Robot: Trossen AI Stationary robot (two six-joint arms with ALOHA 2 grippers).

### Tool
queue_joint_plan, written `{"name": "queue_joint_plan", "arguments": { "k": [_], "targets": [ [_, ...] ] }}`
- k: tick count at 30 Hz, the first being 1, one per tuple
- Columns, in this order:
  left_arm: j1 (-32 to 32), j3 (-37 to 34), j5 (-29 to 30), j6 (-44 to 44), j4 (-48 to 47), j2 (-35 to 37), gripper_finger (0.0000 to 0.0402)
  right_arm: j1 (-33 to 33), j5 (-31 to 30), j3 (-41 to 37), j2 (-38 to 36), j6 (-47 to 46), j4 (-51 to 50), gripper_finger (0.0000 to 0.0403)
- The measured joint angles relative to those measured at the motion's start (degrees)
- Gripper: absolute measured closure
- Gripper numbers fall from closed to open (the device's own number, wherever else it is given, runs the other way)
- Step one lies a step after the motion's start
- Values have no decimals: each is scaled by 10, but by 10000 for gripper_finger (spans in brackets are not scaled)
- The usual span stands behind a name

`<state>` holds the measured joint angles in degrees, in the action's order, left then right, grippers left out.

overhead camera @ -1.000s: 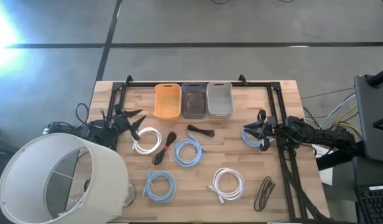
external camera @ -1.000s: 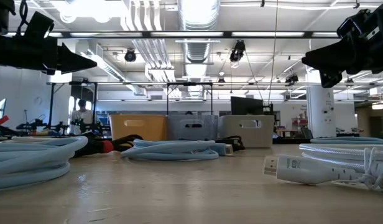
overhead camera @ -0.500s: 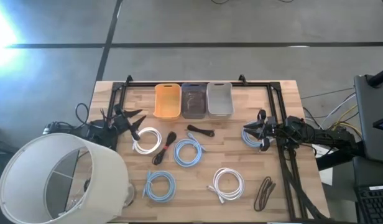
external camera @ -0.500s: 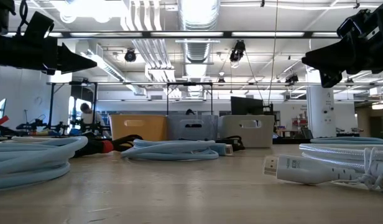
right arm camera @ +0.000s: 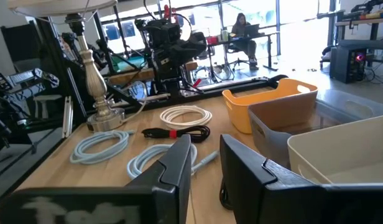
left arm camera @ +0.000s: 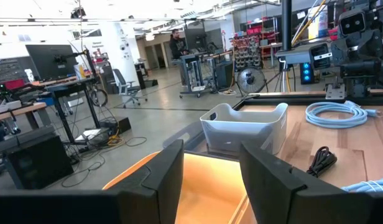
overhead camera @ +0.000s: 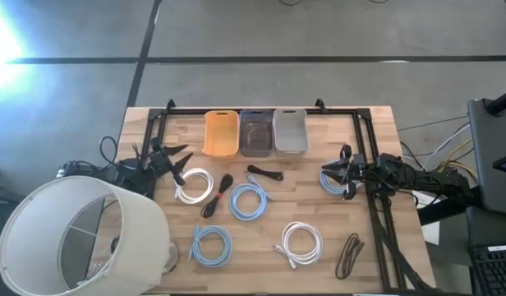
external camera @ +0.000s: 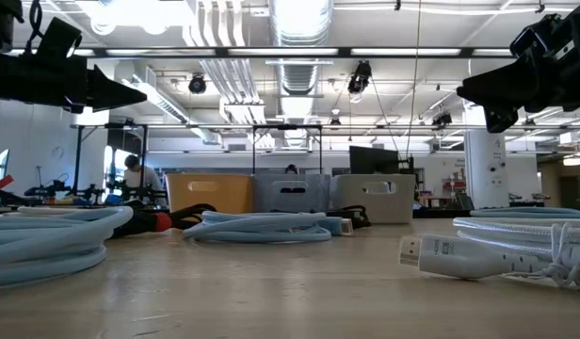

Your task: Pick & Place USB Port

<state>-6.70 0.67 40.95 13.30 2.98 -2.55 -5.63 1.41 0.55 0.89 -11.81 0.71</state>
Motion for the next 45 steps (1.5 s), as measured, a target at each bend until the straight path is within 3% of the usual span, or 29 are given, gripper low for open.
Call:
{"name": "queue_joint_plan", "arguments": {
  "k": [12,27,45],
  "targets": [
    [0,0,0,0,0,0,241,0,0,0,0,0,0,335],
    [0,0,0,0,0,0,241,0,0,0,0,0,0,318],
    [0,0,0,0,0,0,241,0,0,0,0,0,0,329]
  ]
}}
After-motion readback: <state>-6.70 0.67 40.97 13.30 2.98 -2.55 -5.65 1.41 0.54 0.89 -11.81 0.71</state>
